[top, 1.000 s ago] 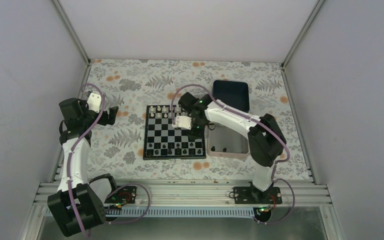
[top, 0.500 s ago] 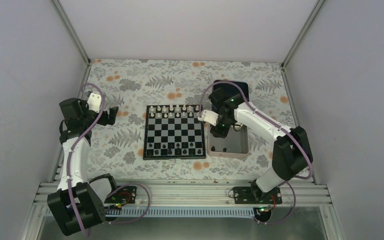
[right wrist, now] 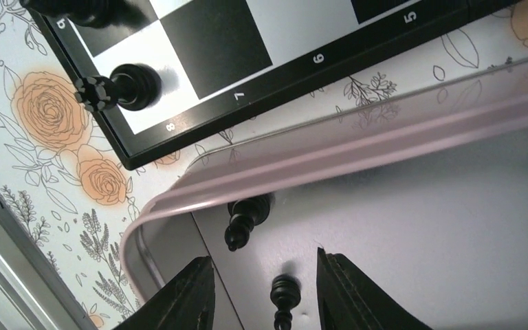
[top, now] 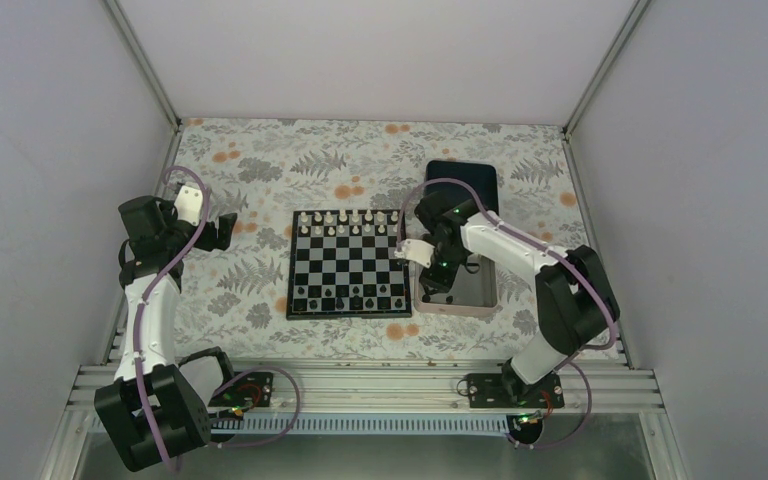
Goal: Set up the chess pieces on the board
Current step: Pick up the chess piece from the storage box.
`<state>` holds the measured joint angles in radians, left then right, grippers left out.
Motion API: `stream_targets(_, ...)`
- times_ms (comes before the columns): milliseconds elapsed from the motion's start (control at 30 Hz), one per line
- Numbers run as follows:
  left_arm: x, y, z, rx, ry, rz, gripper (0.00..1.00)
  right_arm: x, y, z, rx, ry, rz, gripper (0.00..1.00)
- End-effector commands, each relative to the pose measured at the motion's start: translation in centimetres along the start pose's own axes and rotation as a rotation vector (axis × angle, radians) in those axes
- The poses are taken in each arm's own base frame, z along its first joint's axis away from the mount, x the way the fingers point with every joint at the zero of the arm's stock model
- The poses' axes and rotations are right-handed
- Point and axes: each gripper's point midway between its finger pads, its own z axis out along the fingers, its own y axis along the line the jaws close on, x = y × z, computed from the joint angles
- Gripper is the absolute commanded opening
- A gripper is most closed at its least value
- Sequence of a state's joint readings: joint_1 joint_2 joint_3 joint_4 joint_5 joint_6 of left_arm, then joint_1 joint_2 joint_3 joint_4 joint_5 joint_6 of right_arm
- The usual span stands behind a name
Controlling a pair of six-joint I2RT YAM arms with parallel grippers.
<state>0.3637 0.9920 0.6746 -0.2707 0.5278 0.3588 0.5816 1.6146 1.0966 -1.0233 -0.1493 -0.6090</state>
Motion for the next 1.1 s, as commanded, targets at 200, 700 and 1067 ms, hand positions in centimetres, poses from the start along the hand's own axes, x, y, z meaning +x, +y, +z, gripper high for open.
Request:
stream_targets(200,-0.1,0.0,-0.1,0.005,-0.008,0.012,1.0,-0.1,1.0,2.0,-0.043,0.005,-0.006,0.4)
stream_targets(700,-0.1,-0.1,0.0,0.01,-0.006,0.011,1.0,-0.2,1.4,3.2,-0.08,0.028,-0.005,0.22)
stream_targets(1067,-0.2,-0.1,-0.1,0.011,-0.012,0.013,1.0,-0.2,0.3,-1.0,0.039,-0.002,0.02,0.1)
